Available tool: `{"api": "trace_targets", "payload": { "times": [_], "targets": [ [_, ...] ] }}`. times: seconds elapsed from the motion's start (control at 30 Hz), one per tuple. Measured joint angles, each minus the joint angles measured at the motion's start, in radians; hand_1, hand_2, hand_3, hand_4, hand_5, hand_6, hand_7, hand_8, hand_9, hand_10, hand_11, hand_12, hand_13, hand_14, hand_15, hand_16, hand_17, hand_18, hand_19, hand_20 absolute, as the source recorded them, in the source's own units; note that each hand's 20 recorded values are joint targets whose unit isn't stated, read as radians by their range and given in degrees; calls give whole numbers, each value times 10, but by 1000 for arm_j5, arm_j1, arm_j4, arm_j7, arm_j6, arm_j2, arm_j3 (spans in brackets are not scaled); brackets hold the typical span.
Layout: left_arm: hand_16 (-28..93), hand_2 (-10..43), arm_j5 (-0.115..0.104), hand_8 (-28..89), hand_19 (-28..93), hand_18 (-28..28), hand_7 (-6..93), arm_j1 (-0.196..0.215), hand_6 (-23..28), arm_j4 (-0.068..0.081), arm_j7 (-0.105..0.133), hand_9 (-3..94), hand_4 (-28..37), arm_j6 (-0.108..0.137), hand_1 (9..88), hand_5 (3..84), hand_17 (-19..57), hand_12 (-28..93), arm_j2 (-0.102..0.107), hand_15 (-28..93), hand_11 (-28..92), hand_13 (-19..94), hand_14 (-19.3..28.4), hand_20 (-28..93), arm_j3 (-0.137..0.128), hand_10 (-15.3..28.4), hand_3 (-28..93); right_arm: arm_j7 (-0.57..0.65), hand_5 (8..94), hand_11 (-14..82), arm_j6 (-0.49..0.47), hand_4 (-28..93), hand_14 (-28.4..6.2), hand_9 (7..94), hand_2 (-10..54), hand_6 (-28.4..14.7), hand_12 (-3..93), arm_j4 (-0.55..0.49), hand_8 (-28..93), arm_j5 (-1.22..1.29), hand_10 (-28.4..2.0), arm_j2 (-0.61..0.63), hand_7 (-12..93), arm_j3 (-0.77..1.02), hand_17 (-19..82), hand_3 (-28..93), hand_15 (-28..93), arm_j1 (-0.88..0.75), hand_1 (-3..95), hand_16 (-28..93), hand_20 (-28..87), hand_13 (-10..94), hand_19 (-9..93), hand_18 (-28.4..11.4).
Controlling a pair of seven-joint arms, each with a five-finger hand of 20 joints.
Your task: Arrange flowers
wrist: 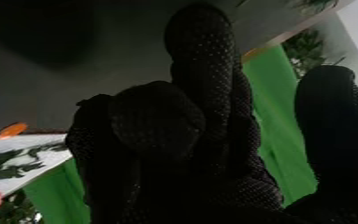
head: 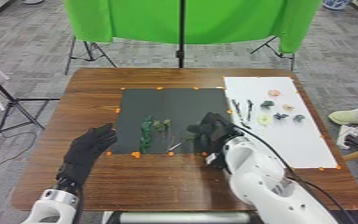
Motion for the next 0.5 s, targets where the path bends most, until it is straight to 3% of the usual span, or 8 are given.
{"api": "trace_targets", "payload": {
  "times": [0.23,0.37,0.5],
  "targets": [
    [-23,56,0,-44,197,150,52,3,85,0,0,386,-283,0,228,433,-4,110,-2,272,161,273,188,191,0,139,645,14,750,382,40,-147,-46,902,-84,-10,263,-50,-88,-76,-121,17,148,116,666,674,590,-48,311,333,566,922,932,-134],
    [-23,56,0,-44,197,150,52,3,86,0,1,387,-283,0,228,432,-5,110,-2,272,161,273,189,191,1,140,646,44,721,395,110,-151,-44,899,-95,-21,261,0,-84,-221,-118,55,131,113,667,662,604,-6,307,331,585,920,932,-133],
    [-23,56,0,-43,197,150,52,0,86,0,3,387,-283,-1,228,433,-5,109,-2,274,162,272,189,191,1,140,646,82,698,408,93,-160,-42,889,-95,-39,266,94,-85,-257,-117,75,116,112,669,647,611,76,289,333,598,918,932,-129]
  ]
}}
